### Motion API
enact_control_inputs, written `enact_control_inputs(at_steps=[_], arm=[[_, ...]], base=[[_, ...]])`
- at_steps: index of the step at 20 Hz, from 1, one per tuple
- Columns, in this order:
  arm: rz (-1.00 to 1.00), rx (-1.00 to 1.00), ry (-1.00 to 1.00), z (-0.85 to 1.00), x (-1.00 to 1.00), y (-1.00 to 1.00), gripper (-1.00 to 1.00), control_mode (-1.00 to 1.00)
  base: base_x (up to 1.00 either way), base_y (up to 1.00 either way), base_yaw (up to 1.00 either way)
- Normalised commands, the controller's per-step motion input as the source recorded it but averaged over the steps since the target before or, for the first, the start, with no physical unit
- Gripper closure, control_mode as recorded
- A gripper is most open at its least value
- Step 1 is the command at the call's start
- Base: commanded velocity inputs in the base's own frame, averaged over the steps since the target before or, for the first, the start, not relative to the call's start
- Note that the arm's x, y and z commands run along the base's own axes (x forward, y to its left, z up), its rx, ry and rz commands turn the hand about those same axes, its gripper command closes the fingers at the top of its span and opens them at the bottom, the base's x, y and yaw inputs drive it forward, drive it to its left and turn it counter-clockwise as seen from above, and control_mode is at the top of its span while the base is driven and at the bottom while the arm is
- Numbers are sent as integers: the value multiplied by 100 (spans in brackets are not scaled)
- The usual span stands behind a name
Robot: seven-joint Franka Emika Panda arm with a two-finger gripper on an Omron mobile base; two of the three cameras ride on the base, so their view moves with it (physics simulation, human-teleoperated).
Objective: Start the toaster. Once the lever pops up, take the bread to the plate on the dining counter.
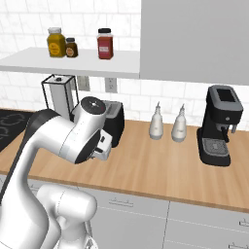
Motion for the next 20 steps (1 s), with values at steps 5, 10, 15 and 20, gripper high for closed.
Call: enact_control_inputs(at_steps=[5,10,15,20], arm=[[0,0,0,0,0,0,-100,-100],[0,0,0,0,0,0,-100,-100],[0,0,0,0,0,0,-100,-100],[0,0,0,0,0,0,-100,-100]], base=[[0,0,0],[0,0,0],[0,0,0],[0,0,0]])
